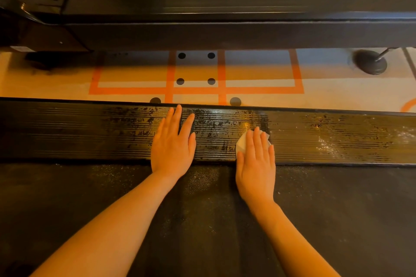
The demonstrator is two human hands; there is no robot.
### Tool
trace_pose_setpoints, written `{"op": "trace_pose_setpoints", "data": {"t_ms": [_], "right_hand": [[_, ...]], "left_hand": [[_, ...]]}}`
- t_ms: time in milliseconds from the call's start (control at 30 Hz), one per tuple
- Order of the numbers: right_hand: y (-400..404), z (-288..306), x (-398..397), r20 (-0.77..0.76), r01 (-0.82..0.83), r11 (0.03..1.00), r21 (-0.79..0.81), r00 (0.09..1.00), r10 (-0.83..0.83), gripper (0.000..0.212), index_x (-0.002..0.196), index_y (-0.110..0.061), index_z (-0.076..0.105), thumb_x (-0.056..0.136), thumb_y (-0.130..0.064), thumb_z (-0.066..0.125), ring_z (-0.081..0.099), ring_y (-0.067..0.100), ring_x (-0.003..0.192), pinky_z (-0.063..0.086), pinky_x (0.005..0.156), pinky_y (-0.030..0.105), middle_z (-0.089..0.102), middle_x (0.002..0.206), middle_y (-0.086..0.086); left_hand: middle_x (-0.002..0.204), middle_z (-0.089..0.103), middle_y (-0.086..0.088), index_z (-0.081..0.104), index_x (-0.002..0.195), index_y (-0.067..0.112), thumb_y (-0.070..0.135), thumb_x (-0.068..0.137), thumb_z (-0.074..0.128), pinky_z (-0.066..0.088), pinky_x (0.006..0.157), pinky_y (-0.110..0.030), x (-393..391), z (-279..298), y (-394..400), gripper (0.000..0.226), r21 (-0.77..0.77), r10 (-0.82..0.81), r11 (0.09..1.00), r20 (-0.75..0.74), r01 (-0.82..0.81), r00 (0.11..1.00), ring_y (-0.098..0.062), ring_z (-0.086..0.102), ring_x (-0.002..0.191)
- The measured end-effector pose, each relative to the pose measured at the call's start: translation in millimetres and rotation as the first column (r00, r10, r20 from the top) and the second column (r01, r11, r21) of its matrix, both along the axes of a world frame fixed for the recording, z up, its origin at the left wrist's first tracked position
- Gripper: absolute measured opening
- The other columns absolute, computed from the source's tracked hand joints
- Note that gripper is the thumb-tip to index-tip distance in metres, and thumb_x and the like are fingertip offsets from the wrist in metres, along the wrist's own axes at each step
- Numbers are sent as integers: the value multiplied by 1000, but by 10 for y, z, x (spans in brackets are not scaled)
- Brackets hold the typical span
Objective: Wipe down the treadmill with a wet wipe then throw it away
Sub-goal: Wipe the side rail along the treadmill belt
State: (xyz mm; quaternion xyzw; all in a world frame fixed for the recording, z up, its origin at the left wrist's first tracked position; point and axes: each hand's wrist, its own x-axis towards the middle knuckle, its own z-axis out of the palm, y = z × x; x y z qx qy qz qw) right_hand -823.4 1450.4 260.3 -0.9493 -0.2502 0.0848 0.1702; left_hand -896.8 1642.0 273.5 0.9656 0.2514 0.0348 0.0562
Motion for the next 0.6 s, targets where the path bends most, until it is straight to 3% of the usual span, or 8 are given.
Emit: {"op": "trace_pose_setpoints", "data": {"t_ms": [467,600], "right_hand": [[164,67,453,-8,11,1000,-7,1000,-11,60,155,-11,16,102,-40,18,3,25,150,0,120,37,9,163,10],[49,38,331,-14,17,1000,-9,1000,-17,56,155,-12,15,106,-35,28,2,24,150,0,121,38,9,163,9]], "left_hand": [[158,25,-15,42,147,16,27,100,47,14,117,-42,35,53,-13,49,-88,30,996,18,-28,999,-30,18,148],[161,18,-11,37,149,21,28,101,44,9,120,-42,231,101,-149,49,-148,64,987,54,-55,997,-27,12,150]]}}
